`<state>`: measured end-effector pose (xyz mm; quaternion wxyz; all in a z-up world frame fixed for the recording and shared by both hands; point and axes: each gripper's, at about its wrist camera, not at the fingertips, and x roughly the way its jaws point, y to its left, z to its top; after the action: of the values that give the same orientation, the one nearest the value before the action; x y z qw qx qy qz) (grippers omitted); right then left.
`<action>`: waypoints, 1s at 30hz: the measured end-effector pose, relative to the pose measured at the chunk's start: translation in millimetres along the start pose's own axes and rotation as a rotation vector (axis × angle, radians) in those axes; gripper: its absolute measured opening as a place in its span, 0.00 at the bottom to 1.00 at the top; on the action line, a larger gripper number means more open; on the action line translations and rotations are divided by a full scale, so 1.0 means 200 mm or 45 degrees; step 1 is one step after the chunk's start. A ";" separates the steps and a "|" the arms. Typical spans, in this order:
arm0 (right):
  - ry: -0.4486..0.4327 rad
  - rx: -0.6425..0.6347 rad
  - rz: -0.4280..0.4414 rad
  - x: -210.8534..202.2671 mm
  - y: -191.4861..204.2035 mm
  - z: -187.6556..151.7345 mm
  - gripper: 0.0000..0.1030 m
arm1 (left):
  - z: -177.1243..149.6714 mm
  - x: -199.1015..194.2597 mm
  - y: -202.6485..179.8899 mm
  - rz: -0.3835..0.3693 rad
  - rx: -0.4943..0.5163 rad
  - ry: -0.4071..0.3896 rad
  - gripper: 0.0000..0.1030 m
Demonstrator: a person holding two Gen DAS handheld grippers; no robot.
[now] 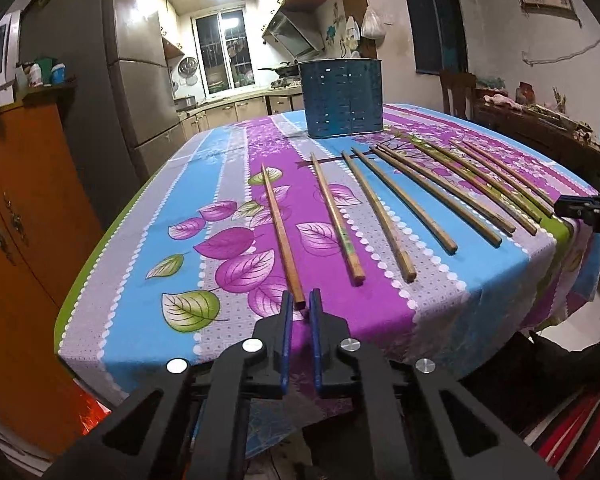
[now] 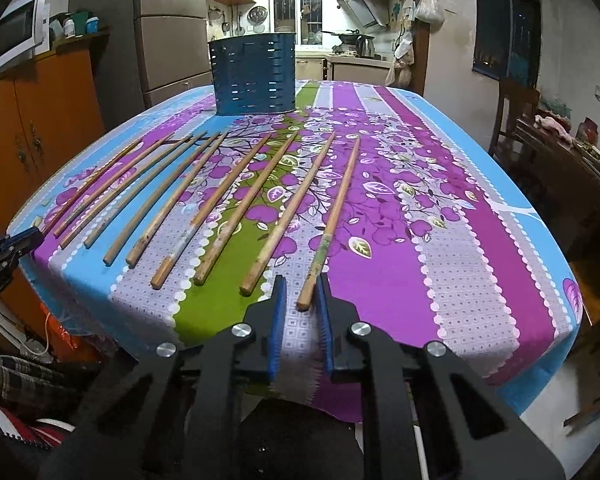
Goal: Organize utensils
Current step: 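Close the left tool on one chopstick while the right tool closes on another, then lift the held chopsticks with both tools and carry them toward the blue holder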
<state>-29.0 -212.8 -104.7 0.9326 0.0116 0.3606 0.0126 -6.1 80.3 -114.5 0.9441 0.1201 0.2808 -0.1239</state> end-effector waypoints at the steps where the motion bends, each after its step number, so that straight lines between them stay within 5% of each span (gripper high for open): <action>1: 0.000 0.006 -0.005 0.00 0.00 0.00 0.13 | 0.00 0.00 0.00 0.003 0.001 -0.003 0.09; 30: -0.009 0.118 0.004 -0.01 -0.05 -0.02 0.06 | -0.02 0.01 0.02 0.020 -0.065 -0.059 0.08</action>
<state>-32.9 -222.9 -106.4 0.9322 0.0553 0.3576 -0.0028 -5.1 84.9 -118.7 0.9541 0.0954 0.2608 -0.1122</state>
